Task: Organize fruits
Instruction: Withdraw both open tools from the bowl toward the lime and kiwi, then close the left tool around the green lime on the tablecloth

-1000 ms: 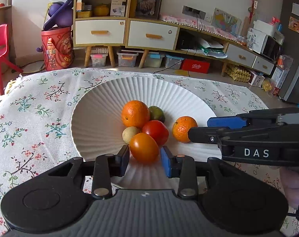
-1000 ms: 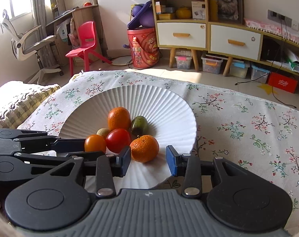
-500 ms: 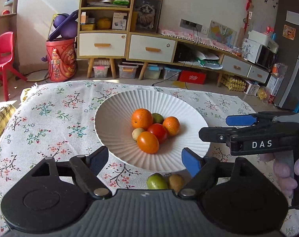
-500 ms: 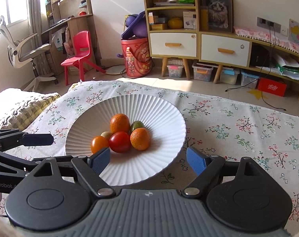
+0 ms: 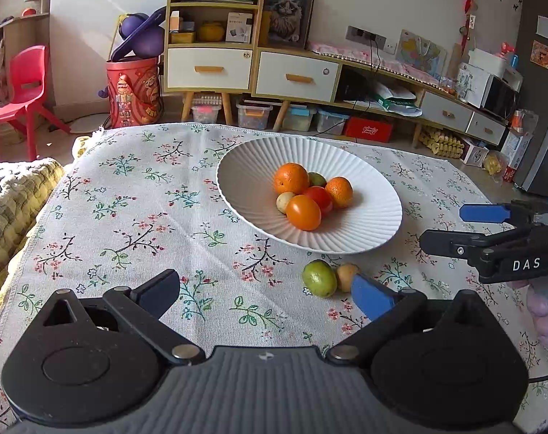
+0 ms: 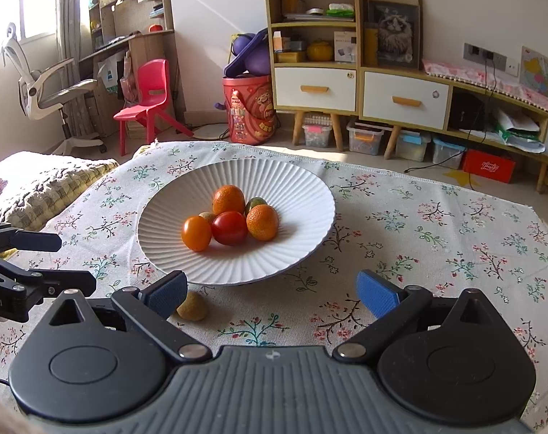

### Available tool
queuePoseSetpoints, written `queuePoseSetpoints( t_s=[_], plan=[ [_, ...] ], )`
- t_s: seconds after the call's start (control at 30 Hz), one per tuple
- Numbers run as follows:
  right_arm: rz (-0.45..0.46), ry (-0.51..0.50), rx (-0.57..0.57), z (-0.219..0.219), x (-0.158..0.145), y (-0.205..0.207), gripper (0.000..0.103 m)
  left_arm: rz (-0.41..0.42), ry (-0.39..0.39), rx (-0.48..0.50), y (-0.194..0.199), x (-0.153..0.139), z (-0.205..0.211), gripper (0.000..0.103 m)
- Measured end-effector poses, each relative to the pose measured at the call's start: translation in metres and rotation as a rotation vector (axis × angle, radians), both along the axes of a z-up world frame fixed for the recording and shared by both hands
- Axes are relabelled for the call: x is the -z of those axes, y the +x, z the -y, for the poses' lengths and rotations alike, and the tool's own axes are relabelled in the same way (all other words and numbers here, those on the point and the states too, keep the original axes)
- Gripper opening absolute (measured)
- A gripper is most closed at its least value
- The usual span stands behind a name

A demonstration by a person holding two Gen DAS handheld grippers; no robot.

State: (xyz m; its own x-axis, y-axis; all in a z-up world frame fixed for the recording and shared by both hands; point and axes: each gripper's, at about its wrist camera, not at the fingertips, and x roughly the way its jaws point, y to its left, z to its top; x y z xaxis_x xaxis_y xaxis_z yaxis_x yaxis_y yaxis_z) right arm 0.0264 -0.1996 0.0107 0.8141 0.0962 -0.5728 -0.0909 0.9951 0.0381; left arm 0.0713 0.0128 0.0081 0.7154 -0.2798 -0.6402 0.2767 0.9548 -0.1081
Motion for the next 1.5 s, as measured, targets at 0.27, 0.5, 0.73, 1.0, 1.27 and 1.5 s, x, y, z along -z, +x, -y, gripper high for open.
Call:
queuePoseSetpoints(
  t_s=[0.27, 0.5, 0.73, 1.0, 1.27, 1.5],
  plan=[
    [-0.008, -0.026, 0.0, -0.001, 0.008, -0.01, 0.102, 0.005, 0.043, 0.007, -0.007, 0.016, -0.001, 0.092],
    [-0.032, -0.066, -0.023, -0.007, 0.02, -0.02, 0.102, -0.002, 0.058, 0.007, -0.008, 0.026, 0.004, 0.092],
    [-0.053, -0.12, -0.071, -0.011, 0.031, -0.026, 0.102, -0.007, 0.058, 0.033, -0.003, 0.039, 0.016, 0.091],
    [-0.078, -0.107, -0.069, -0.007, 0.036, -0.025, 0.102, -0.007, 0.046, 0.089, 0.008, 0.044, 0.034, 0.053],
    [-0.085, -0.105, -0.069, -0.006, 0.038, -0.025, 0.102, -0.008, 0.031, 0.119, 0.012, 0.046, 0.044, 0.027],
    [-0.087, -0.104, -0.075, -0.007, 0.038, -0.023, 0.102, -0.008, 0.031, 0.116, 0.019, 0.045, 0.047, 0.011]
  ],
)
